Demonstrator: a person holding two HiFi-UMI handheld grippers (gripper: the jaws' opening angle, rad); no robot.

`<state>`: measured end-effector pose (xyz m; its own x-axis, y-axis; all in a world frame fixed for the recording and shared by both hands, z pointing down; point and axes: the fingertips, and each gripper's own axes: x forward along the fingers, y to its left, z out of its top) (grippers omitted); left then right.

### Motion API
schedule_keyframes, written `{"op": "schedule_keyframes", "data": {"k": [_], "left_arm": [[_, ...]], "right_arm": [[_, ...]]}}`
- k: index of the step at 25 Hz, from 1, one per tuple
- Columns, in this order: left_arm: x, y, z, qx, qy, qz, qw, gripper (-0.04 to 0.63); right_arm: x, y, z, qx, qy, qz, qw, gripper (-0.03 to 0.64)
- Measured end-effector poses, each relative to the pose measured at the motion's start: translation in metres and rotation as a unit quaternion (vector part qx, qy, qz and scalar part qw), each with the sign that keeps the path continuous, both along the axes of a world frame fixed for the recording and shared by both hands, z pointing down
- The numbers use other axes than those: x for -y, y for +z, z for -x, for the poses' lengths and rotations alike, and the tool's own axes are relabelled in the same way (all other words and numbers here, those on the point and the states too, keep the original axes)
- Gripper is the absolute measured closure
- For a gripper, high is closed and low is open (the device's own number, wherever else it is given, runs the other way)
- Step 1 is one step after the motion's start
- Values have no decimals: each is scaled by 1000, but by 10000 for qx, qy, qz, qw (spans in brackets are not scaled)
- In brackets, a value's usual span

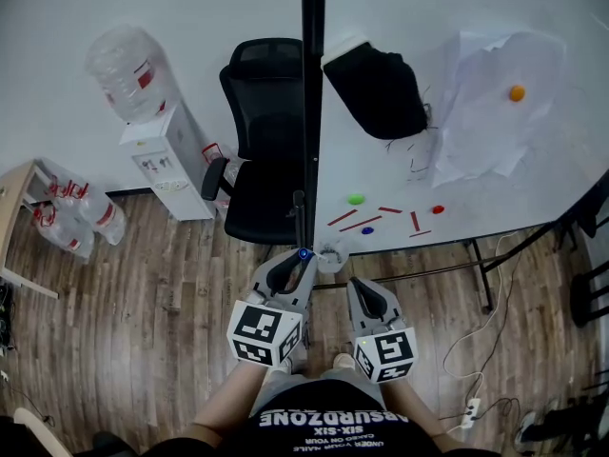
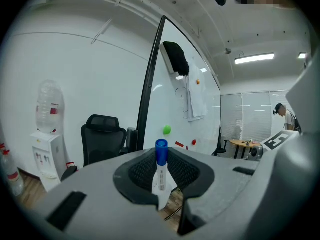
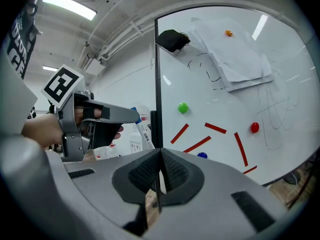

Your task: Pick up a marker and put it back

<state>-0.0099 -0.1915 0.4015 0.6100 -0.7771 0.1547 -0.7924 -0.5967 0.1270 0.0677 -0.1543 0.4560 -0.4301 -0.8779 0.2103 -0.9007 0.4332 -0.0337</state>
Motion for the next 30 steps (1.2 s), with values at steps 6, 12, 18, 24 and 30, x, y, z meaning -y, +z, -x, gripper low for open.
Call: {"op": "schedule_keyframes", "data": {"k": [6,12,18,24,30], "left_arm": [[13,4,-14,43,98,11,9999,526],[25,4,-26,88,191,24,9998,526],[32,10,-34,198,234,56,9995,526],[31,24,-47,459,361,87,9983,526],[28,43,-60,828,549,157,9949,526]], "right_arm": [[10,0,-14,-20,118,-5,9999,620],[23,-4,-25,2,209,-35,9998,620],[29,-2,-31,25,233,-16,9997,620],[33,1,-32,47,205,-4,9998,620],[32,-1,-37,70,243,-41,9997,620]]}}
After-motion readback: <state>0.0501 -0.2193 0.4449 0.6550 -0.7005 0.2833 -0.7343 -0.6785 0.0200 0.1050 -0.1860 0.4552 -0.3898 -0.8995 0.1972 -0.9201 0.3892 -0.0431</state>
